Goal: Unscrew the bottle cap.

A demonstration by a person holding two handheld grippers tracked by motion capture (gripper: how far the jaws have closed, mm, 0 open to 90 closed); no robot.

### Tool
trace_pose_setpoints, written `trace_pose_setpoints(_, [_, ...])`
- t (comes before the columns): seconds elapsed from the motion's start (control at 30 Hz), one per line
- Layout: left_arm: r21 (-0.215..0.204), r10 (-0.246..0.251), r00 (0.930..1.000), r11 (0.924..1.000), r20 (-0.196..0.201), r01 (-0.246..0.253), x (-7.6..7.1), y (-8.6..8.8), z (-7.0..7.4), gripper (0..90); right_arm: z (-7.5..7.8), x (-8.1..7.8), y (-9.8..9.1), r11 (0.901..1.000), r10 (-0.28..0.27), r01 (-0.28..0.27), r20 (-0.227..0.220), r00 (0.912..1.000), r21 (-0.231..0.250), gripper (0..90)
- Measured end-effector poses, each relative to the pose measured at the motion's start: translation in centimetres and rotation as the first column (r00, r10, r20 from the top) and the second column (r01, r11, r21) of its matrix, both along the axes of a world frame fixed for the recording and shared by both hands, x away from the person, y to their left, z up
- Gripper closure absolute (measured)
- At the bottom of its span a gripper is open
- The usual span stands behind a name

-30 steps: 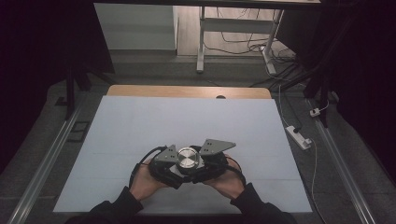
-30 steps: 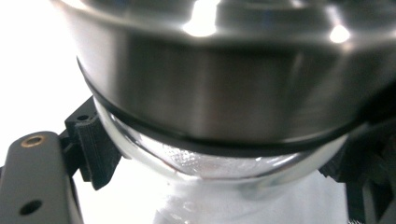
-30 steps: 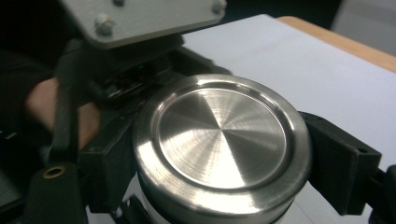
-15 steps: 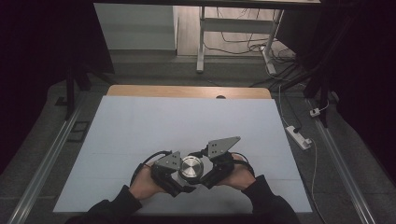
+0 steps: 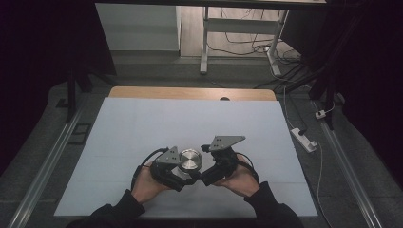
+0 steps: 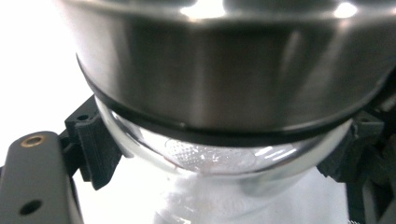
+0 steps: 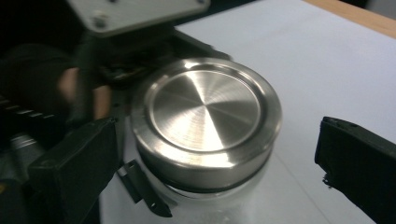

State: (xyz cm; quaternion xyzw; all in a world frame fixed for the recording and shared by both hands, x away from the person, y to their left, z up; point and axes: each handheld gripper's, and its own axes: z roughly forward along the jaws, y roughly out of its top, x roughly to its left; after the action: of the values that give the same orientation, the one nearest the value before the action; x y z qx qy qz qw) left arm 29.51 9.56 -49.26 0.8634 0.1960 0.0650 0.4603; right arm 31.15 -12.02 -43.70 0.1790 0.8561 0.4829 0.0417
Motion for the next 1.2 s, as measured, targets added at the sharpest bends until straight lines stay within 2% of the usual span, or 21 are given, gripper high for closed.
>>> trace_pose_setpoints(0.1, [0.004,0.025,0.9997,0.9997,-0.003,-0.025,0.0,-0.1,0.0,15.6,-0.1,-0.3,0.5,0.9983,-0.058,0.058,0.019,0.9981,0.007,2.3])
trace_pose_setpoints(0.23, [0.024,0.082,0.9966,0.9964,0.002,-0.082,-0.2,-0.6,0.0,15.6,-0.2,-0.5,0.8,0.9943,-0.102,0.101,0.007,0.9948,0.034,5.4])
trace_pose_setpoints(0.37, [0.022,0.097,0.9953,0.9951,-0.002,-0.097,-0.2,-0.9,-0.1,15.6,-0.6,-0.8,1.4,0.9889,-0.148,0.147,0.014,0.989,0.021,6.9])
trace_pose_setpoints(0.5, [0.028,0.095,0.9955,0.9951,0.002,-0.095,-0.4,-1.1,0.0,15.6,-1.0,-1.0,1.8,0.9857,-0.169,0.168,0.042,0.9848,0.01,12.2])
trace_pose_setpoints(0.57, [0.028,0.09,0.9959,0.9955,0.001,-0.09,-0.4,-1.1,0.0,15.6,-1.0,-1.2,1.8,0.9867,-0.162,0.161,0.044,0.9858,0.018,17.5])
trace_pose_setpoints(0.67, [0.019,0.075,0.9972,0.997,0.002,-0.075,-0.3,-1.0,0.0,15.6,-0.9,-1.3,1.8,0.9883,-0.152,0.151,0.058,0.9866,0.018,17.8])
trace_pose_setpoints(0.73, [0.008,0.041,0.9992,0.9991,0.0,-0.041,-0.2,-0.8,0.0,15.6,-0.8,-1.2,1.6,0.9935,-0.113,0.112,0.058,0.9919,0.019,18.0])
trace_pose_setpoints(0.77, [-0.004,0.007,1.0,1.0,-0.001,-0.007,-0.2,-0.6,0.0,15.6,-0.7,-1.1,1.5,0.9957,-0.092,0.091,0.061,0.9939,0.018,18.1])
trace_pose_setpoints(0.8, [-0.004,0.007,1.0,1.0,-0.001,-0.007,-0.2,-0.6,0.0,15.6,-0.7,-1.1,1.4,0.9975,-0.069,0.068,0.061,0.9958,0.019,18.1])
trace_pose_setpoints(0.83, [-0.016,-0.036,0.9994,0.9992,-0.003,0.035,-0.1,-0.4,0.0,15.6,-0.6,-1.0,1.2,0.999,-0.041,0.039,0.057,0.9975,0.023,18.1])
trace_pose_setpoints(0.87, [-0.016,-0.036,0.9994,0.9992,-0.003,0.035,-0.1,-0.4,0.0,15.6,-0.6,-0.9,1.1,0.9996,-0.012,0.011,0.055,0.9984,0.027,18.1])
trace_pose_setpoints(0.9, [-0.028,-0.077,0.997,0.9967,-0.007,0.076,-0.1,-0.3,0.1,15.6,-0.5,-0.7,0.9,0.9993,0.017,-0.019,0.05,0.9986,0.034,18.1])
trace_pose_setpoints(0.93, [-0.032,-0.097,0.9953,0.9949,-0.009,0.096,-0.1,-0.3,0.1,15.6,-0.5,-0.6,0.7,0.9979,0.05,-0.052,0.044,0.9978,0.04,18.1])
trace_pose_setpoints(1.03, [-0.043,-0.157,0.9875,0.9868,-0.014,0.156,-0.1,-0.3,0.1,15.6,-0.5,-0.2,0.2,0.9891,0.135,-0.137,0.029,0.9904,0.055,18.1])
trace_pose_setpoints(1.1, [-0.049,-0.192,0.9812,0.9803,-0.015,0.191,-0.2,-0.3,0.0,15.6,-0.5,0.0,-0.1,0.9794,0.191,-0.192,0.019,0.9814,0.064,18.1])
trace_pose_setpoints(1.13, [-0.049,-0.192,0.9812,0.9803,-0.015,0.191,-0.2,-0.3,0.0,15.6,-0.5,0.1,-0.2,0.9745,0.213,-0.213,0.012,0.977,0.069,18.0])
trace_pose_setpoints(1.17, [-0.049,-0.225,0.9743,0.9733,-0.012,0.224,-0.3,-0.4,0.0,15.6,-0.6,0.1,-0.3,0.9683,0.239,-0.239,0.012,0.971,0.073,18.1])
trace_pose_setpoints(1.2, [-0.049,-0.225,0.9743,0.9733,-0.012,0.224,-0.3,-0.4,0.0,15.6,-0.6,0.2,-0.4,0.9627,0.26,-0.26,0.01,0.9656,0.076,18.1])
